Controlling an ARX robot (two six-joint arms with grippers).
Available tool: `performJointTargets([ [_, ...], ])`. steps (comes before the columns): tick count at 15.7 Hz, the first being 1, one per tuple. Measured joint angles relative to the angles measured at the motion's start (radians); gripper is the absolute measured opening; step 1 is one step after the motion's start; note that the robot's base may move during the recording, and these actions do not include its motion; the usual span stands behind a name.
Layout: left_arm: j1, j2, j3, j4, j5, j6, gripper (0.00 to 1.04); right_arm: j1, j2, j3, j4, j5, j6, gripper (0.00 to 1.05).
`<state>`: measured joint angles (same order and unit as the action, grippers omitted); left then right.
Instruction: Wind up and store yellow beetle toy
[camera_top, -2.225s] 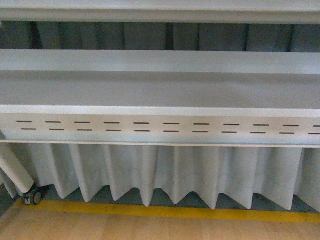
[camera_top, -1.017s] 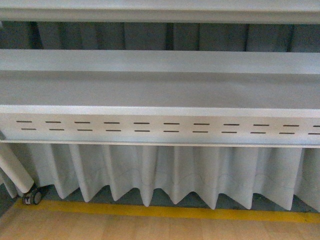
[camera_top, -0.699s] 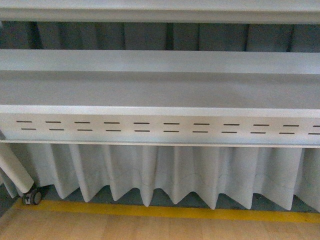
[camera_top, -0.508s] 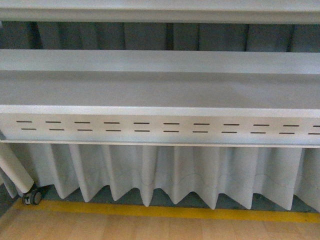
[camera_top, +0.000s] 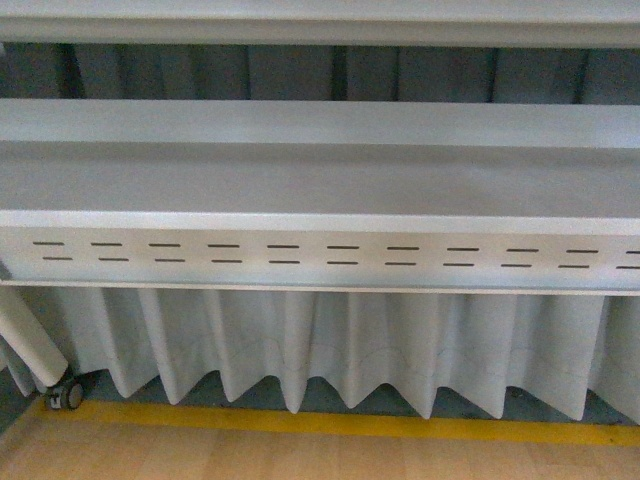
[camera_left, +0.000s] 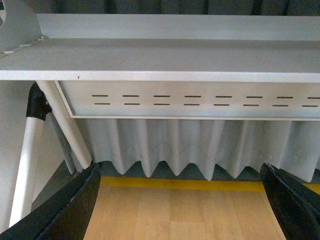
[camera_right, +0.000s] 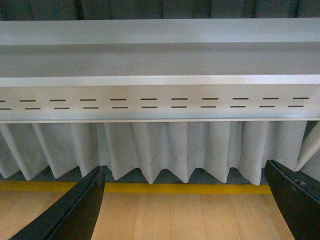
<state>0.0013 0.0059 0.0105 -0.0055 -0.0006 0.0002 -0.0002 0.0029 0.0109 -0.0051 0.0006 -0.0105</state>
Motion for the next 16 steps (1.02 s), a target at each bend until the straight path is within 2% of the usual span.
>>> performJointTargets([
  [16, 0.000, 0.000, 0.000, 0.002, 0.000, 0.000, 0.98, 0.000, 0.000, 0.000, 0.001, -0.001, 0.000, 0.98],
])
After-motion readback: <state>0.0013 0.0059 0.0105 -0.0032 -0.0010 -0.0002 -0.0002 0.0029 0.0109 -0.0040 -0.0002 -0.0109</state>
